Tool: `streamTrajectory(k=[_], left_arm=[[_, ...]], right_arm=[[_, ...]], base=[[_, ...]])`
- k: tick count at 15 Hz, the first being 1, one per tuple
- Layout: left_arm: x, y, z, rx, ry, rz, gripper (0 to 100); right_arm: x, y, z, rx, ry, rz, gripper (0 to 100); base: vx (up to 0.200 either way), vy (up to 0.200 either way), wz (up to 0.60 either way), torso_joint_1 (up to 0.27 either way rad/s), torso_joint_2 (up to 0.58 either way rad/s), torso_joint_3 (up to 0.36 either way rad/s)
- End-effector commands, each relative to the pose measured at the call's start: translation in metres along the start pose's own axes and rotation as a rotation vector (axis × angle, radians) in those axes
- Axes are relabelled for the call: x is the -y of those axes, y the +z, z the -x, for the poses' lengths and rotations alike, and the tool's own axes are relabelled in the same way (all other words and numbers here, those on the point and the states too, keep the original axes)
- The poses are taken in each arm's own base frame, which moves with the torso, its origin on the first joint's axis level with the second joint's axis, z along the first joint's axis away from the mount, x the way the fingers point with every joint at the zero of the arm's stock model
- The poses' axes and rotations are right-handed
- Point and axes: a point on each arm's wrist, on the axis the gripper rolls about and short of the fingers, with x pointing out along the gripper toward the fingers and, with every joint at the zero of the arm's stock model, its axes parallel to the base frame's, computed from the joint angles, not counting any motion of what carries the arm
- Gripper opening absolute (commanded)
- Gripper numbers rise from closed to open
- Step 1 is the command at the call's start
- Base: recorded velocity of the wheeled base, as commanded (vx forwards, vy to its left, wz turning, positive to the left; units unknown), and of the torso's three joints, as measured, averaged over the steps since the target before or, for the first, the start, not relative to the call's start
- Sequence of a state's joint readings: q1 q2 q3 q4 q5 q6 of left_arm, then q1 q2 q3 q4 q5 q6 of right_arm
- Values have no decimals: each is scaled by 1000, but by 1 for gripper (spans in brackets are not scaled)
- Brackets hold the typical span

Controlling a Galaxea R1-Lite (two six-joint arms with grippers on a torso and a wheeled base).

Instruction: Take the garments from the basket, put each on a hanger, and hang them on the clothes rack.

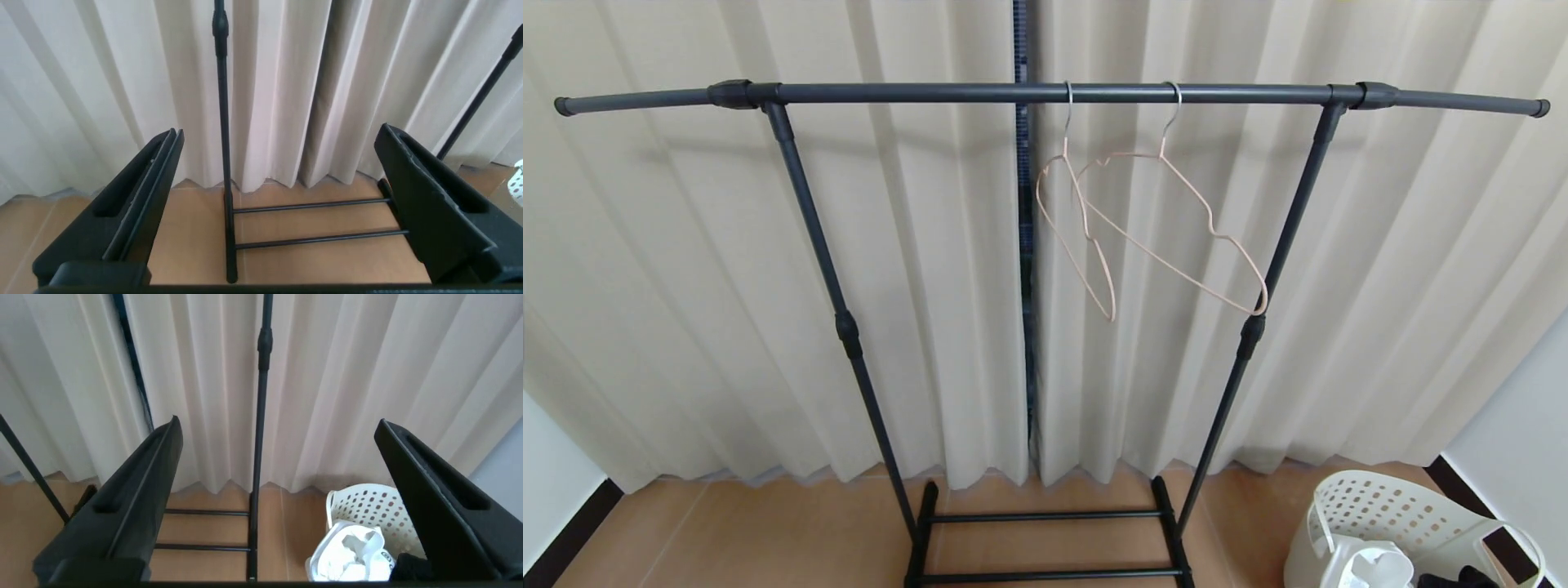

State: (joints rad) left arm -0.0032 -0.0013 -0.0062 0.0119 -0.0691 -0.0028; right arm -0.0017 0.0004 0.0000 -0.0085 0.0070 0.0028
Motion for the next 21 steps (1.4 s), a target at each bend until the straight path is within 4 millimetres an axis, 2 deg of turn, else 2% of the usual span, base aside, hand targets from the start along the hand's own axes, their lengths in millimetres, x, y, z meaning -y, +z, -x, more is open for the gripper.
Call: streamTrajectory(k=[1, 15, 21], left_arm=[[0, 0, 0, -2, 0, 0, 100], [0, 0, 0, -2, 0, -1, 100], [0, 0, 0, -2, 0, 0, 100]], right_arm=[[0, 0, 0, 0, 1, 0, 100], [0, 0, 0, 1, -1, -5, 100], [0, 0, 0, 1, -1, -5, 100]], base=[[0, 0, 0, -188, 535, 330], [0, 0, 0, -143, 487, 346], [0, 0, 0, -19, 111, 93]])
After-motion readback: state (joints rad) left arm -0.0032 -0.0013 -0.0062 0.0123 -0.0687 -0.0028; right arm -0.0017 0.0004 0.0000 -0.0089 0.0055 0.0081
